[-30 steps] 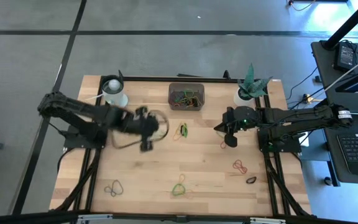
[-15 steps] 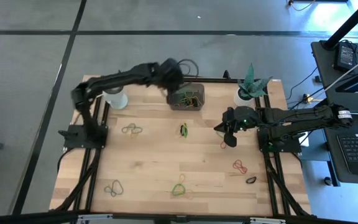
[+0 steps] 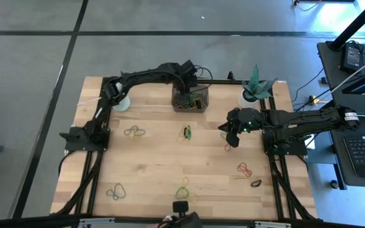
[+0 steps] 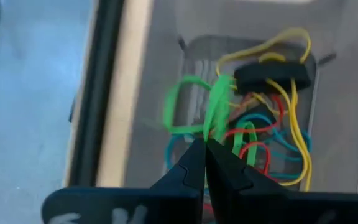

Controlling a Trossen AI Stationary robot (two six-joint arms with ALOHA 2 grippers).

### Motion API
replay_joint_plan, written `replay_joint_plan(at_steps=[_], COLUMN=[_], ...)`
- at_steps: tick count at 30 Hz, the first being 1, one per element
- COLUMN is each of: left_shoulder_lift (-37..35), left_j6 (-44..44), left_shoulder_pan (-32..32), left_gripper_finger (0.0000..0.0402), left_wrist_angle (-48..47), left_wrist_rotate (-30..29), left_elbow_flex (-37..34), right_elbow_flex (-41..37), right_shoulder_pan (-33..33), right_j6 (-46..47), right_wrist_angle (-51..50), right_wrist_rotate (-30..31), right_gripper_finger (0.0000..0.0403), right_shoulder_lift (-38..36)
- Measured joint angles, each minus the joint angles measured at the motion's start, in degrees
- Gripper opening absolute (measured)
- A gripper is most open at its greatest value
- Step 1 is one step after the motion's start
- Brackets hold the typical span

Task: Pick and place rubber bands into bin
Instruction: Put the green rubber band into the bin

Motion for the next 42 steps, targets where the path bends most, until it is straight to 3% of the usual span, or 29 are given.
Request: replay_joint_plan(at_steps=[10, 20, 27, 36, 42], left_shoulder_lift=[2.43, 2.45, 2.28, -4.75, -11.51], left_j6=[2.40, 2.11, 0.45, -10.96, -15.45], left_shoulder_pan=[-0.49, -0.69, -1.45, -2.32, -4.66], left_gripper_finger=[0.0008, 0.0077, 0.0109, 0.0111, 0.0100], left_wrist_angle=[-0.29, -0.05, -0.60, -3.18, -11.77], left_wrist_rotate=[-0.20, -0.69, -5.11, -4.37, -4.35], left_elbow_flex=[0.04, 0.04, 0.04, 0.04, 0.04], right_elbow_flex=[0.00, 0.00, 0.00, 0.00, 0.00], right_shoulder_pan=[0.00, -0.09, -0.11, -0.11, -0.11], right_j6=[-0.01, -0.28, -0.38, -0.46, -0.46], right_wrist_angle=[0.00, -0.02, -0.11, -0.11, -0.07], right_wrist_rotate=[0.20, 0.19, 0.14, 0.06, 0.06], right_gripper_finger=[0.0007, 0.0007, 0.0007, 0.0007, 0.0007], right_shoulder_lift=[0.00, 0.00, 0.00, 0.00, 0.00])
